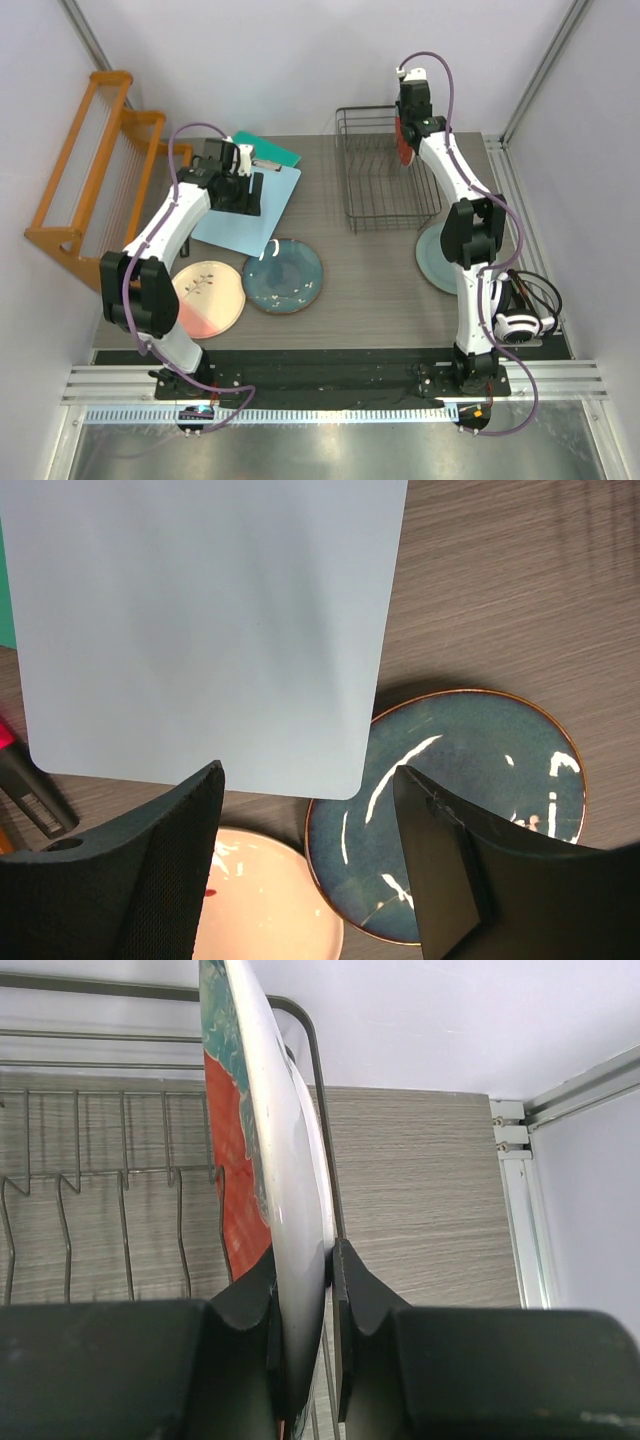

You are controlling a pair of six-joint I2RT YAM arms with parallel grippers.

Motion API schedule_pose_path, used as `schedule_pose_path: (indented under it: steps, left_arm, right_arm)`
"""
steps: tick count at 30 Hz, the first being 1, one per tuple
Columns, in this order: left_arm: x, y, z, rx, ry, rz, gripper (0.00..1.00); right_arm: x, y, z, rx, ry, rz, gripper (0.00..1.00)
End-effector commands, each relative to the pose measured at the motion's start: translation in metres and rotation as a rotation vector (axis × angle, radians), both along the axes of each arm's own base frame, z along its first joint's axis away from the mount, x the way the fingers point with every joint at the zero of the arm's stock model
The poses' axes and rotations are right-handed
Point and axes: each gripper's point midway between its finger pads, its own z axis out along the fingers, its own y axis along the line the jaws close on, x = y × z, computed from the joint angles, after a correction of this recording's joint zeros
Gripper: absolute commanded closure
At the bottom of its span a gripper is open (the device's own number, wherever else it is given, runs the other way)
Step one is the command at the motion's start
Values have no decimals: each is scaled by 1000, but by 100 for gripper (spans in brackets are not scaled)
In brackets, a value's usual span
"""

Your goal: Load the plates into the dish rack

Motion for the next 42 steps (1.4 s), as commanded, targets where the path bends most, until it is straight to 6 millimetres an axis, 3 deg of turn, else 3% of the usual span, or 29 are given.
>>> schedule_pose_path:
  steps: [1, 3, 4, 6, 8, 9, 11, 12, 15, 16, 18, 20, 21, 22, 23, 24, 25, 27, 28, 34, 38, 42]
  left_arm:
    - [-11, 1, 13, -12, -20, -6, 31]
    - [-16, 2, 13, -10, -22, -6, 31]
    - [-19, 3, 11, -7, -17, -7, 31]
    - [-23, 5, 15, -7, -30, -8, 31]
    - [-27, 5, 15, -9, -40, -10, 31]
    - [-28, 5, 14, -13, -40, -13, 30]
    - [-30, 5, 11, -14, -36, -9, 31]
    - [-30, 6, 12, -13, -42, -5, 31]
    - [-29, 18, 27, 29, -99, 46, 30]
    - [-32, 22, 27, 42, -108, 59, 30]
    - [-37, 34, 36, 72, -143, 119, 30]
    - [-50, 36, 30, 67, -118, 130, 30]
    - [-56, 35, 28, 55, -106, 125, 30]
    - [-67, 37, 23, 56, -87, 127, 30]
    - [-72, 37, 21, 53, -80, 129, 30]
    - [-78, 36, 17, 44, -68, 121, 30]
    - [-86, 38, 9, 47, -48, 120, 30]
    - [-94, 41, 2, 48, -27, 130, 31]
    - [-99, 45, -5, 47, -9, 146, 31]
    - [-116, 59, -18, 25, 36, 222, 34]
    - [-128, 39, -24, -81, 70, 167, 35]
    - [-125, 29, -31, -131, 94, 154, 36]
  right_arm:
    - [5, 2, 67, -2, -170, -18, 78]
    - [-3, -3, 70, -18, -155, -29, 54]
    - [-8, -8, 63, -34, -131, -40, 50]
    - [-20, -10, 75, -40, -135, -34, 43]
    - [-30, -9, 61, -43, -92, -16, 39]
    - [-37, -10, 72, -33, -106, -14, 36]
    - [-45, -13, 71, -35, -92, -23, 34]
    - [-50, -15, 85, -30, -114, -30, 26]
    - [-69, -16, 116, 3, -153, -35, 19]
    - [-88, -14, 133, 35, -169, -14, 19]
    - [-108, 15, 141, 126, -148, 152, 19]
    - [-151, 44, 129, 206, -61, 355, 20]
    - [-178, 91, 121, 320, 1, 618, 22]
    - [-203, 107, 84, 364, 112, 707, 22]
    - [-227, 122, 82, 390, 135, 796, 22]
    - [-244, 138, 67, 421, 195, 857, 23]
    - [-271, 160, 39, 447, 302, 922, 24]
    - [-295, 182, 10, 467, 407, 994, 30]
    - [-314, 203, -9, 454, 471, 1045, 30]
    - [-348, 256, -68, 392, 610, 1187, 43]
    - [-365, 283, -96, 371, 686, 1237, 47]
    - [-367, 297, -118, 388, 730, 1230, 48]
